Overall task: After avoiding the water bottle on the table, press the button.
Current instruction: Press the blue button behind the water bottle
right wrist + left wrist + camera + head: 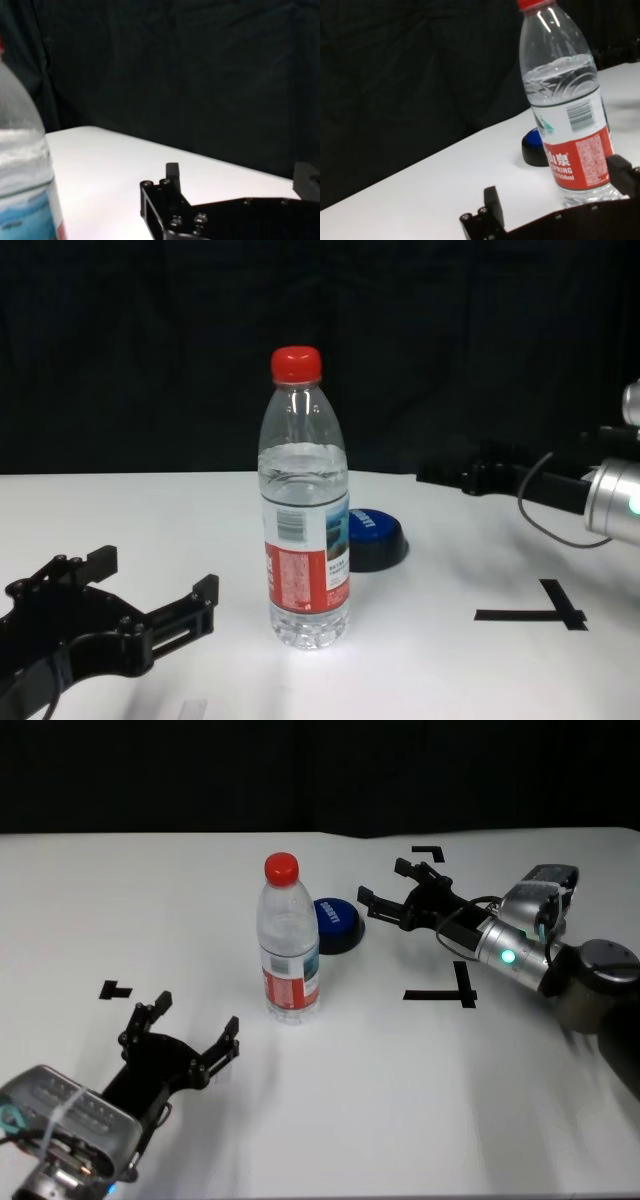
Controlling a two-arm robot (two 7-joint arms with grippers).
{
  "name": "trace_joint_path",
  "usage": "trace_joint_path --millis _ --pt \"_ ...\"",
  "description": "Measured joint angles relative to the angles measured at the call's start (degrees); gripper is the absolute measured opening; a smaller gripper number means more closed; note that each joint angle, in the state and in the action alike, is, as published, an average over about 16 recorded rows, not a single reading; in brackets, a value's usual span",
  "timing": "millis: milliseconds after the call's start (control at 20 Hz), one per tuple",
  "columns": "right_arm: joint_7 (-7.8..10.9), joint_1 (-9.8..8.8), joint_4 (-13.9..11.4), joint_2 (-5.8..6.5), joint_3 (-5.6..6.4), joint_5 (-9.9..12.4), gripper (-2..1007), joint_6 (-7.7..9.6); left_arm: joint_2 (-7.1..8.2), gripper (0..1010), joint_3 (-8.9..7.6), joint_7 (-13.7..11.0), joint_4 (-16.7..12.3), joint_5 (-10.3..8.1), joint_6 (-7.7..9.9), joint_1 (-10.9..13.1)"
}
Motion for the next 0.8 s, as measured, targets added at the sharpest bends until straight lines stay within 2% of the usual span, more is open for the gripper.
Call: trace_joint_path --millis 450,700,800 --pt "1.78 2.21 7.02 -2.49 0.75 -1.35 1002 -2.05 0.00 1003 0.00 0.00 0.00 -0.01 0.00 0.00" --pt "3.28 4.82 12.75 -4.24 0.92 -2.27 1003 -4.15 0.00 1003 0.00 0.00 0.00 -0.01 0.00 0.00" --pt "4.03 6.54 16.20 -5.11 0.13 -1.73 1002 -5.60 0.00 1003 0.00 0.00 0.00 -0.01 0.00 0.00"
